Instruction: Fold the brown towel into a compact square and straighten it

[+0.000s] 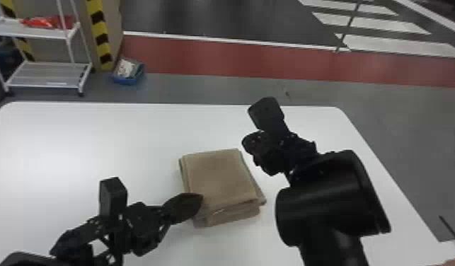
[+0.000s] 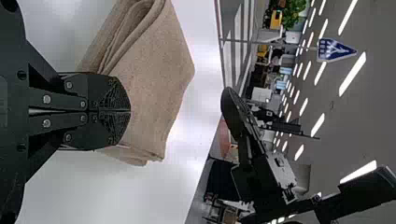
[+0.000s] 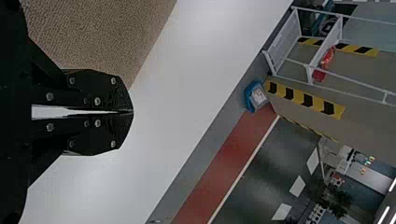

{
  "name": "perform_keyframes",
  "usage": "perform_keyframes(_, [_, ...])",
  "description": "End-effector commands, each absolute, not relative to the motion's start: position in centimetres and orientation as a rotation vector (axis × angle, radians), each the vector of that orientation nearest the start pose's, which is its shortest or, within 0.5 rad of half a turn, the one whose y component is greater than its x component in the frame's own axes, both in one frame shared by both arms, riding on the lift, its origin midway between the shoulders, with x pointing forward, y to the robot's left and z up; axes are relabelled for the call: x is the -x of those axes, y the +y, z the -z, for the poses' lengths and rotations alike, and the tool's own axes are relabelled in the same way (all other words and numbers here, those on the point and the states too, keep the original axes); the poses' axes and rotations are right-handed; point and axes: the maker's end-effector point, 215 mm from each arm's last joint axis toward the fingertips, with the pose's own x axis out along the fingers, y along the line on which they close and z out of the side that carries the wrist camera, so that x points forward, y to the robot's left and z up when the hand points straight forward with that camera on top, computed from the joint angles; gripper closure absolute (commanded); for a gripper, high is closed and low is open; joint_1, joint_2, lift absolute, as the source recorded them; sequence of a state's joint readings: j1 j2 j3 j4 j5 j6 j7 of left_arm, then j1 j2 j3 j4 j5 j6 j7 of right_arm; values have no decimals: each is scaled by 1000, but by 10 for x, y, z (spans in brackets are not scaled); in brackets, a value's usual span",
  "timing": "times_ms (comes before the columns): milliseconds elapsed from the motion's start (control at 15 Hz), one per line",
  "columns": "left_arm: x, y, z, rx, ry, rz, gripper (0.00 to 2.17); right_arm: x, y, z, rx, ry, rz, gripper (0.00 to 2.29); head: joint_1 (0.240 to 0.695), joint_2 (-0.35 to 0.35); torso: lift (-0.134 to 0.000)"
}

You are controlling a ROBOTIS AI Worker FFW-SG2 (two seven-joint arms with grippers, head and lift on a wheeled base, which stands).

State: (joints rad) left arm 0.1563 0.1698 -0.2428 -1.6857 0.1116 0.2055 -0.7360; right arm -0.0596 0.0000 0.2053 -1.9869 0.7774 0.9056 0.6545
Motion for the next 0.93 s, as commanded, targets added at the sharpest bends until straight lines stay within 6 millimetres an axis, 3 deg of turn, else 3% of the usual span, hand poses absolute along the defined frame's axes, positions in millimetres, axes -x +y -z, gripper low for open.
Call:
perform_keyframes(0, [-436,21,407,45,251,963,2094,-540,-159,343,394,481,-358,265,695,-177,-124])
perform_keyframes(67, [-441,27,394,45,233,949,2091,-537,-162,338,375,456,-341,43,695,-170,-124])
perform_keyframes(133, [-447,38,382,52,217,918,1980,-534,-164,334,371,425,-314,2,695,-164,-124])
perform_keyframes(200, [-451,47,373,71,209,893,1538,-531,-169,330,360,396,-293,-2,695,-160,-124])
perform_keyframes(267, [-457,59,364,95,197,858,583,-529,-172,328,342,364,-290,-1,695,-155,-124])
perform_keyframes(333, [-464,70,356,101,184,812,-2,-525,-173,327,338,333,-293,33,695,-150,-124])
perform_keyframes(467, [-478,99,356,133,218,678,-2,-512,-168,313,353,190,-289,46,695,-122,-124])
perform_keyframes(733, [-502,175,364,201,250,373,2,-480,-154,289,365,-46,-263,53,695,-61,-124])
perform_keyframes(867, [-507,217,347,174,140,296,19,-471,-158,285,360,-130,-223,63,695,1,-124])
